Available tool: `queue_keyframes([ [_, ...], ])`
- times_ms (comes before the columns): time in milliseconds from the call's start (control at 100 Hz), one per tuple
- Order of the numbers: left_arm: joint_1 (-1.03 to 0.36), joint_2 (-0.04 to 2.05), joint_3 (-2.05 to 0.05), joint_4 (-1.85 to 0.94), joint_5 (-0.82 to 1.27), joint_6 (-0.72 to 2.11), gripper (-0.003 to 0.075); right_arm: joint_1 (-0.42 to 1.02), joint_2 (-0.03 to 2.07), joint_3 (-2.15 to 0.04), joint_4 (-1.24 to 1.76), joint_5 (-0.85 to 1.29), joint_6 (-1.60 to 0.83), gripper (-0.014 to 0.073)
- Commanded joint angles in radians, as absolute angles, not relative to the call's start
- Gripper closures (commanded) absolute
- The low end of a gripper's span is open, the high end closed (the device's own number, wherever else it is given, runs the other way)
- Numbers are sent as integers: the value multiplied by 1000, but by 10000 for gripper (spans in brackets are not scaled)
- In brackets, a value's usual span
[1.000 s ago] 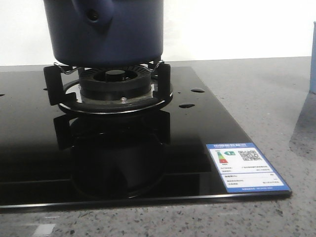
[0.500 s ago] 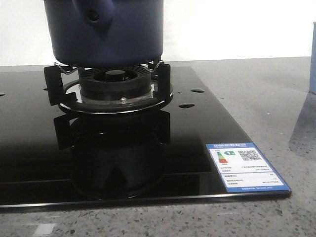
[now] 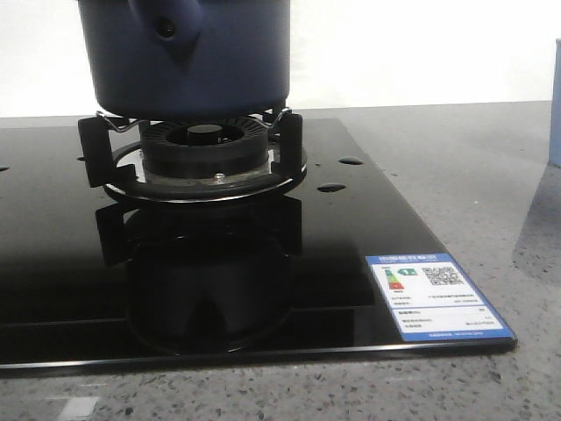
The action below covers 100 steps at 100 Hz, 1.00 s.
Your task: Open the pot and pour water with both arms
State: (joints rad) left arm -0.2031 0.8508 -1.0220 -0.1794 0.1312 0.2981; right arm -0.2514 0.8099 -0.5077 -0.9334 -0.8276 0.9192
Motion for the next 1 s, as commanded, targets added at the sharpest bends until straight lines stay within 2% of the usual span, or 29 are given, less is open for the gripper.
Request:
queue_keyframes([
  [0, -186, 763, -982, -140, 22, 294, 741, -250, 765, -560, -887, -893, 938, 652],
  [210, -180, 513, -713, -142, -57, 293, 741, -250, 573, -500, -950, -849, 938, 652],
  [420, -180, 261, -462, -177, -57, 293, 741, -250, 369, -326, -977, -734, 938, 653],
  [650, -180, 12, -300, -196, -55, 293, 741, -250, 198, -156, -979, -713, 938, 653],
  [990, -180, -22, -250, -196, -36, 293, 741, -250, 150, -107, -987, -711, 938, 653],
])
